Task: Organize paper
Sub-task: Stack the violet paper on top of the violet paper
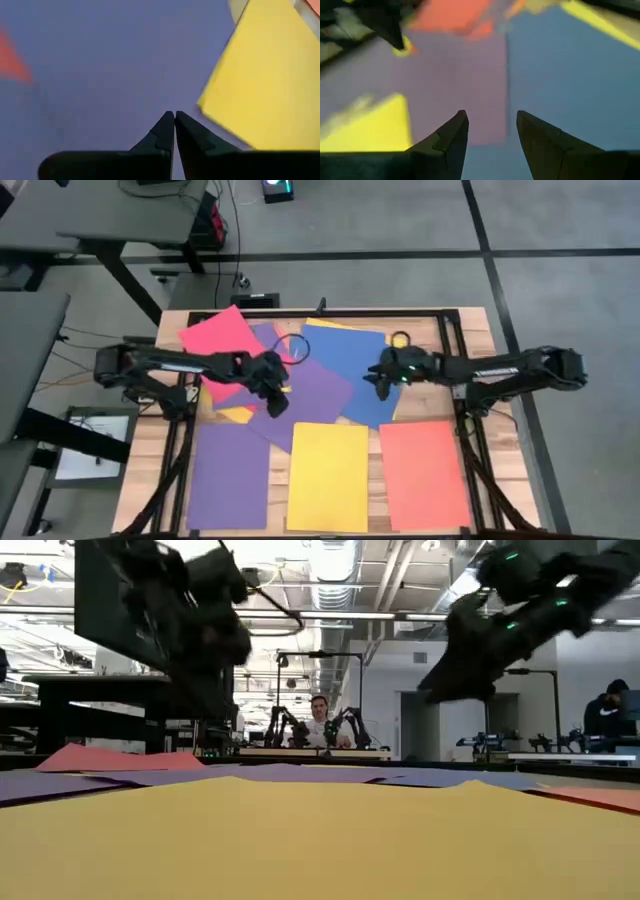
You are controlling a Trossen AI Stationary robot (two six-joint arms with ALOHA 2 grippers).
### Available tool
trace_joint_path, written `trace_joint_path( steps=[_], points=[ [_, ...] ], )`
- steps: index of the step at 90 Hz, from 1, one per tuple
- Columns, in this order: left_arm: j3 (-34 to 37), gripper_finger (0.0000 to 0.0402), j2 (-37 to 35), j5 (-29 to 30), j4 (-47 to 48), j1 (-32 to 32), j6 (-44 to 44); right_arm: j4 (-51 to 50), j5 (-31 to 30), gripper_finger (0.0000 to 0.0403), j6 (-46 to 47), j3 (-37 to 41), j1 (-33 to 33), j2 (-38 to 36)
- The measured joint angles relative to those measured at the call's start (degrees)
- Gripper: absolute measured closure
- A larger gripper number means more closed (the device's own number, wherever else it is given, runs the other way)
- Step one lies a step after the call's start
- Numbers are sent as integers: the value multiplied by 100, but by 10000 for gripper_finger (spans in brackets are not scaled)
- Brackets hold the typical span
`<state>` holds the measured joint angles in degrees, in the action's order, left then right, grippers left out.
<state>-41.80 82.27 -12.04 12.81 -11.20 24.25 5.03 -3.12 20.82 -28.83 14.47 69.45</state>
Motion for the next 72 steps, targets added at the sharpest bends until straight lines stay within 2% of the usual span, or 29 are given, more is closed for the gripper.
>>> trace_joint_path(
  steps=[23,38,54,72],
  points=[
    [26,401,1415,-10,-1375,0,-536,-604,523,243,-120,-1307,342,2038],
    [7,401,1806,-80,-1912,-5,-721,-1271,620,243,-137,-2007,341,2860],
    [23,401,1762,-46,-1974,-7,-954,-1598,829,243,-152,-2344,230,3211],
    [28,401,1762,-31,-1991,-7,-1028,-1384,1737,243,-136,-2344,116,3101]
  ],
)
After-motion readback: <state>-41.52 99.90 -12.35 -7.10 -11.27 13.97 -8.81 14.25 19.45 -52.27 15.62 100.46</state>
